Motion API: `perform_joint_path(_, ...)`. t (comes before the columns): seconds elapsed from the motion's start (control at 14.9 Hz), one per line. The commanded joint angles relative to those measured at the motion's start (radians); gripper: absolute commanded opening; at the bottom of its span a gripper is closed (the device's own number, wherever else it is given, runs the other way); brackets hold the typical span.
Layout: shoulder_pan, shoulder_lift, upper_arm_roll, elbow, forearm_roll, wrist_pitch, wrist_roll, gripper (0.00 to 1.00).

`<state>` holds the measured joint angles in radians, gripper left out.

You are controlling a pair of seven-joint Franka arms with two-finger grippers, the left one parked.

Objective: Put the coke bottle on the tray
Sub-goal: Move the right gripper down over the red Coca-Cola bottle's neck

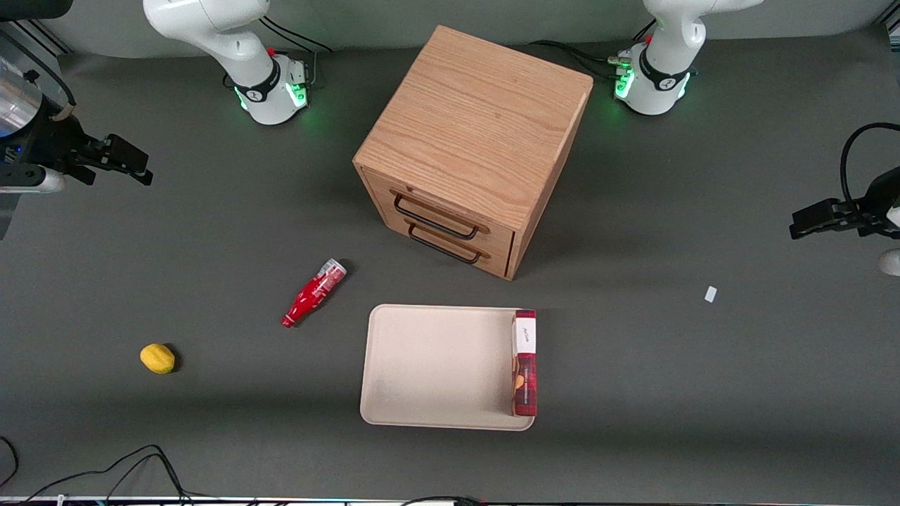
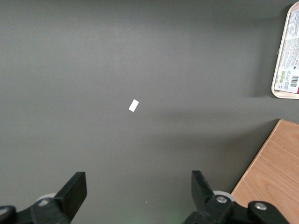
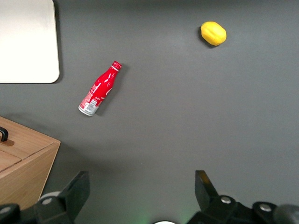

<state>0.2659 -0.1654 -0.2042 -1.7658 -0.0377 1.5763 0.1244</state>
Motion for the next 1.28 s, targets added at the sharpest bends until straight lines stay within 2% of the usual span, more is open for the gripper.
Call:
perform_joint_path(0.0, 0.010, 0.017, 0.000, 0.031, -0.019, -0.032, 0.029, 1.00)
perform_joint_path(0.34, 0.033, 0.081, 0.006, 0.077, -0.013, -0.033, 0.049, 1.00)
perform_joint_path(0.47, 0.038, 0.116, 0.029, 0.075, 0.004, -0.013, 0.151, 1.00)
perform_joint_path(0.6, 0.038, 0.173, 0.072, 0.072, 0.024, 0.057, 0.214, 1.00)
perform_joint_path(0.87, 0.038, 0.303, 0.153, 0.072, 0.025, 0.177, 0.447, 1.00)
perform_joint_path(1.21, 0.038, 0.444, 0.175, 0.026, 0.025, 0.359, 0.630, 1.00)
